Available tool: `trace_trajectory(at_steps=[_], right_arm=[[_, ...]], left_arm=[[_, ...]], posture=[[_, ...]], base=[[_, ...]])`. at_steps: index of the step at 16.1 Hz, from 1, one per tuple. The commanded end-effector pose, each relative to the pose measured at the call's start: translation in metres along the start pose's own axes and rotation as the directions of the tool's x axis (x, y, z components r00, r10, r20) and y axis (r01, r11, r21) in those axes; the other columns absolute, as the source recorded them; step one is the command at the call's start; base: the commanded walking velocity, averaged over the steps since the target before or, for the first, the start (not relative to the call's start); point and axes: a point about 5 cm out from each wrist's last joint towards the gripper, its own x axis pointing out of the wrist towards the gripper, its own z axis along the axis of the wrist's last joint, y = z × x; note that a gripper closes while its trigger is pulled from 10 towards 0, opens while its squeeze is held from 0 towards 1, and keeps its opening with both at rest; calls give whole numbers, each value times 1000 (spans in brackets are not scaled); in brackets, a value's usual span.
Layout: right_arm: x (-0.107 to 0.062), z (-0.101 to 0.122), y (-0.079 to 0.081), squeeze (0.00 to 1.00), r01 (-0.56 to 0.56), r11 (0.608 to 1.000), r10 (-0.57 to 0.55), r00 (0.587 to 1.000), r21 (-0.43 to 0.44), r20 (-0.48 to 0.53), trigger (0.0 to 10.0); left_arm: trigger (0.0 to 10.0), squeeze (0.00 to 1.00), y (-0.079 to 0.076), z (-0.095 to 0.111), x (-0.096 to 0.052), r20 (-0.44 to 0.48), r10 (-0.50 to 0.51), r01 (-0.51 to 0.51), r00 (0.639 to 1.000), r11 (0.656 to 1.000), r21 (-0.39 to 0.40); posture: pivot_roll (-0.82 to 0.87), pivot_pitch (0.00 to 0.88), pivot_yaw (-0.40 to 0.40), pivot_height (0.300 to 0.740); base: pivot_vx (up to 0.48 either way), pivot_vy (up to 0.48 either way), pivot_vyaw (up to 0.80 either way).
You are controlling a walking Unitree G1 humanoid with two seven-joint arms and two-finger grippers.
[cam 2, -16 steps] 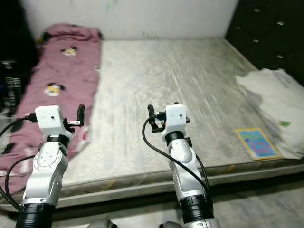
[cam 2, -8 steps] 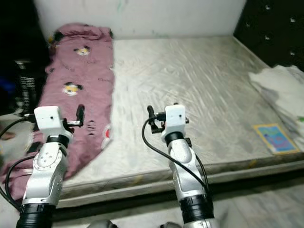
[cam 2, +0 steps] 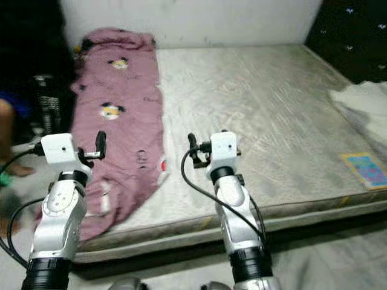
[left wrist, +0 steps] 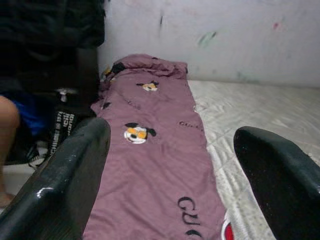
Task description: Clean up the room
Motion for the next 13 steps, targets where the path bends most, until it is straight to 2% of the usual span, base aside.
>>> trace_trajectory(at_steps=[1,9,12,13], right_arm=[[-2,-2,-10,0,28,1000,-29,1000,-14,-9,10000],[-1,0,-10,0,29,999,-29,1000,-21,2,10000],[0,0,-10,0,24,1000,-24,1000,-20,2,10000],[0,0,-9,0,22,1000,-22,1000,-20,1,10000]], left_arm=[[10000,0,-9,0,1,-3,-26,26,1000,999,-20],[10000,0,-6,1,2,7,-13,13,1000,1000,-28],[10000,0,-7,7,3,61,-33,31,998,999,27],[10000,0,-5,10,2,76,-1,-5,997,997,78]], posture=[[47,0,-9,740],[47,0,-8,740],[50,0,-10,740],[50,0,-10,740]], base=[[0,480,0],[0,480,0],[0,0,0],[0,0,0]])
